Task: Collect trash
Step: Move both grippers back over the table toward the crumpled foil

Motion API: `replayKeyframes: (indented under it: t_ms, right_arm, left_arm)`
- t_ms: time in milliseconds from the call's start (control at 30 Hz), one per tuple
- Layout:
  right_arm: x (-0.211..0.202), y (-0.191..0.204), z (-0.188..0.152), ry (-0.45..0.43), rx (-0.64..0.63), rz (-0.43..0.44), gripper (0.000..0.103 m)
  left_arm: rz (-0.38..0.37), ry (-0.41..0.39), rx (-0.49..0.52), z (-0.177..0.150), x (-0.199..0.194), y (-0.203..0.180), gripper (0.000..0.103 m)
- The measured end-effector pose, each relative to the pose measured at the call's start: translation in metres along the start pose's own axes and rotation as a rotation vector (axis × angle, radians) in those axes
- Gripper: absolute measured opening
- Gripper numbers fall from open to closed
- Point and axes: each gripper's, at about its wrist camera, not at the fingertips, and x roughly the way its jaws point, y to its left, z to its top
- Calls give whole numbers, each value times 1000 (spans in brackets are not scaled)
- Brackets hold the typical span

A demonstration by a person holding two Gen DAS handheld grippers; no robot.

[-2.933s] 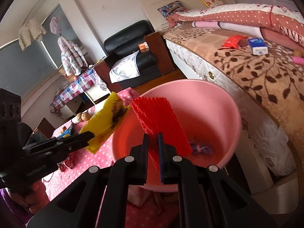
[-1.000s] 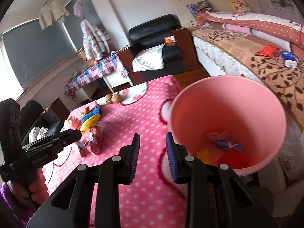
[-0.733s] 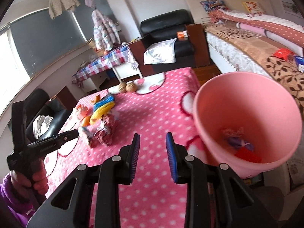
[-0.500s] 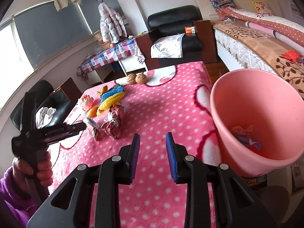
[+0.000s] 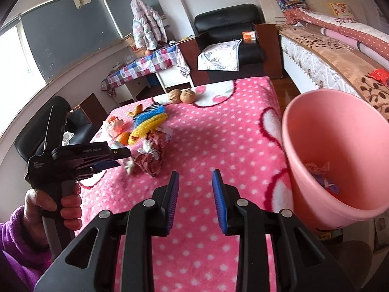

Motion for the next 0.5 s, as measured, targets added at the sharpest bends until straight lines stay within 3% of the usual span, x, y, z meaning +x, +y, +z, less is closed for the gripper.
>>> replayKeyframes:
  t_ms: [233,500]
  right_arm:
    - [21,21,12,41,-3,66,29]
    - [66,39,25,125,34,85,29]
  left_arm:
    - [-20,-51,43,4,-24,9,9]
    - [-51,-90,64,3,-45,24,8]
